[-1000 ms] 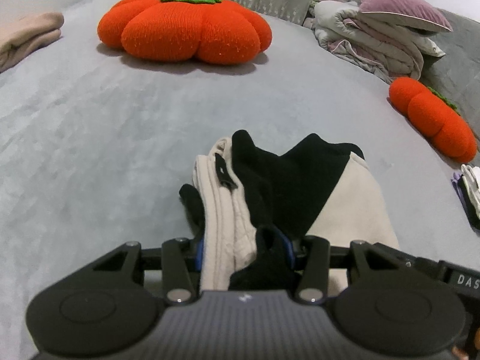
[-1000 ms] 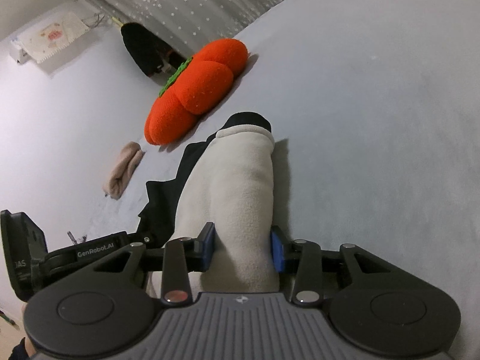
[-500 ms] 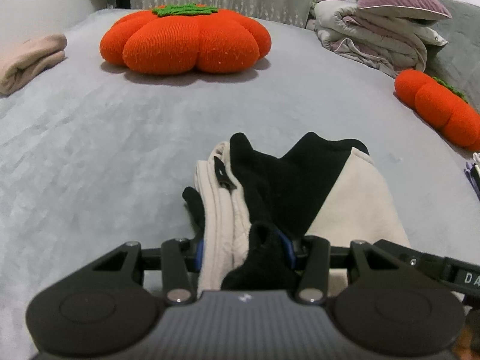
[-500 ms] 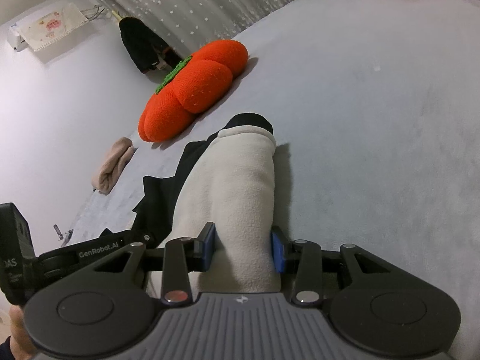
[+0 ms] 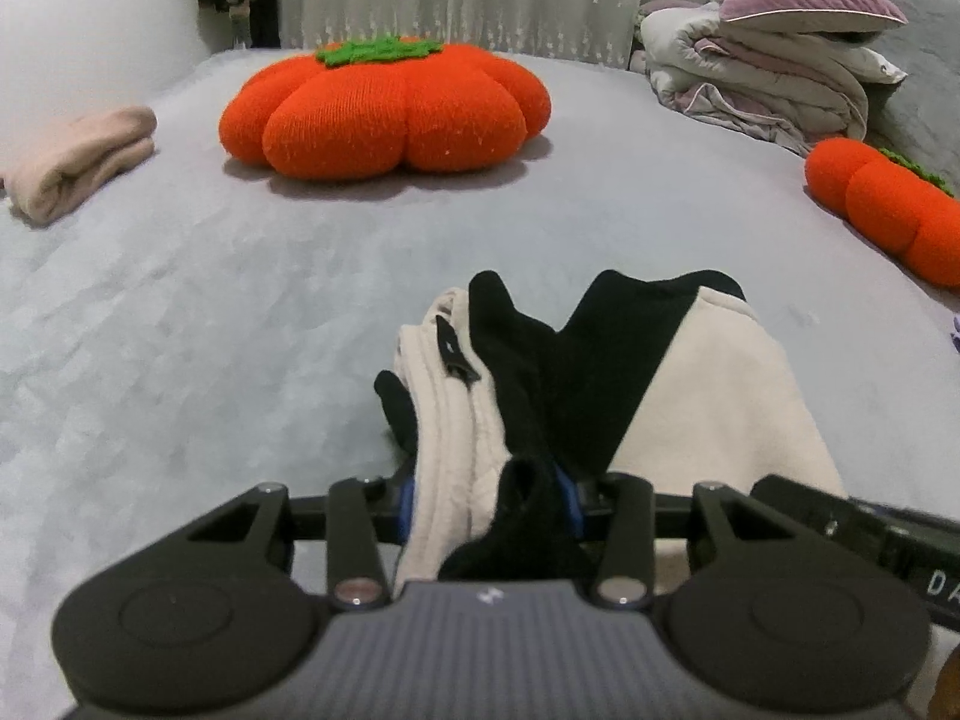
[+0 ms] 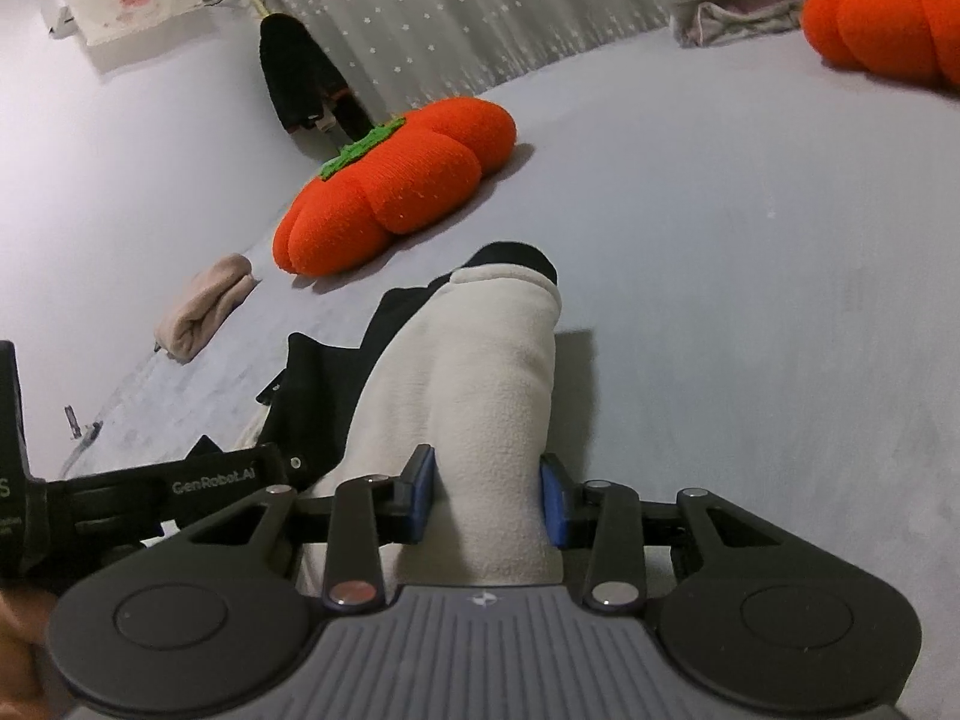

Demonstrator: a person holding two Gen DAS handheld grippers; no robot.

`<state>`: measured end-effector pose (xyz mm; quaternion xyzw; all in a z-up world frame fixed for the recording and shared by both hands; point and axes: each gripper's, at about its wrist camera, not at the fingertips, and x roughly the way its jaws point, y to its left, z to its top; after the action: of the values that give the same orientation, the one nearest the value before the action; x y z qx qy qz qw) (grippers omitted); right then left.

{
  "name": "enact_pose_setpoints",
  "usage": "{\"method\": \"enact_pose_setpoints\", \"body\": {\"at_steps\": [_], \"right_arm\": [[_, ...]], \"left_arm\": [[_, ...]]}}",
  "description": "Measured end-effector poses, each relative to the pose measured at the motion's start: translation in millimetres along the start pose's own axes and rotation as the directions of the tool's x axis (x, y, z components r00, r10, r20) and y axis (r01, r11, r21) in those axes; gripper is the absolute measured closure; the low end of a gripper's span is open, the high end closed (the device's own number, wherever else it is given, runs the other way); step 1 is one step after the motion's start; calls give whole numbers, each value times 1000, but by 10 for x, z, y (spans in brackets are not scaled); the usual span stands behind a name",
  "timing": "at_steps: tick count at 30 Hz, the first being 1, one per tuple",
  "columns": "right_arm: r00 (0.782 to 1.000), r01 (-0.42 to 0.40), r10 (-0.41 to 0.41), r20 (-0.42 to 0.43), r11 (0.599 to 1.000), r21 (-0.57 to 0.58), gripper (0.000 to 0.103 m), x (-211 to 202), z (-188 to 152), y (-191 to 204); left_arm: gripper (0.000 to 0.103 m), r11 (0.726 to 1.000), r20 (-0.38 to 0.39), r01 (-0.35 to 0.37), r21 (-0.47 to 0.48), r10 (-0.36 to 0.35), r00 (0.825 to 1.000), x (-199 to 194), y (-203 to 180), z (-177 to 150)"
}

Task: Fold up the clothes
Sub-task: 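Carry the held bundle with both grippers toward the blanket stack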

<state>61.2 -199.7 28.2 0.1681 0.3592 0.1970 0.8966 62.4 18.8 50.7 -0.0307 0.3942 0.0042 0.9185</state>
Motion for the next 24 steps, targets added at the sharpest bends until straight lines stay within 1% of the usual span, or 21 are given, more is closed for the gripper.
{"method": "enact_pose_setpoints", "body": {"at_steps": [3, 9, 24], "right_arm": [[1000, 5, -4, 8, 999, -42, 68, -48, 10, 40], [1000, 17, -15, 21, 994, -111, 68, -140, 12, 109], [997, 43, -30, 76, 984, -175, 69, -322, 124, 223]], "left_arm": [[66, 1000, 12, -11, 9, 11, 1000, -49, -38, -4], [67, 1000, 29, -26, 14, 26, 999, -136, -94, -6], [67, 998, 105, -46, 38, 41, 994, -328, -280, 34]]}}
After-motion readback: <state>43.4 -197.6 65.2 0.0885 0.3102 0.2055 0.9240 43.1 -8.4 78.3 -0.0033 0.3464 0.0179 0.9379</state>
